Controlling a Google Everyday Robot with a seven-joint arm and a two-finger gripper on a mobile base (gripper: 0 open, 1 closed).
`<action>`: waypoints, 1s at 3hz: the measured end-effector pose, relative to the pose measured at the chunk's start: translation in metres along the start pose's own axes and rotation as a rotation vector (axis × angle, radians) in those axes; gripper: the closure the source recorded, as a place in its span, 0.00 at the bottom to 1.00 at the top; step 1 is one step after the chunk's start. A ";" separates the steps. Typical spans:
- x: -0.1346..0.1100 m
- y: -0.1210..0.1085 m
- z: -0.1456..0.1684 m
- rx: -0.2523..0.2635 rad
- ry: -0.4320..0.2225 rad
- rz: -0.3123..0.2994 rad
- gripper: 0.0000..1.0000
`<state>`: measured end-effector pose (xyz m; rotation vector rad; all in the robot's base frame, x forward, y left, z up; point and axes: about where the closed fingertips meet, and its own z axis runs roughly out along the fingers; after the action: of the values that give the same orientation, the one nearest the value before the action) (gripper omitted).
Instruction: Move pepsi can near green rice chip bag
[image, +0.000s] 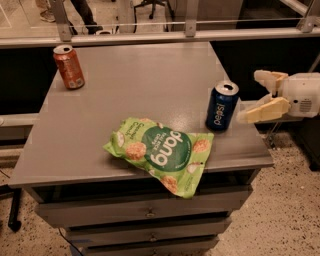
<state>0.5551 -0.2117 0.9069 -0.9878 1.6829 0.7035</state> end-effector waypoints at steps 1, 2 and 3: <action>-0.028 -0.036 -0.010 0.002 -0.076 -0.110 0.00; -0.071 -0.070 -0.010 0.032 -0.187 -0.245 0.00; -0.114 -0.089 0.006 0.078 -0.264 -0.375 0.00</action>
Offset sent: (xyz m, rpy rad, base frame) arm 0.1098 -0.0353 0.1318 0.0756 -0.5500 0.0500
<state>0.6524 -0.2188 1.0140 -1.0669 1.2421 0.4894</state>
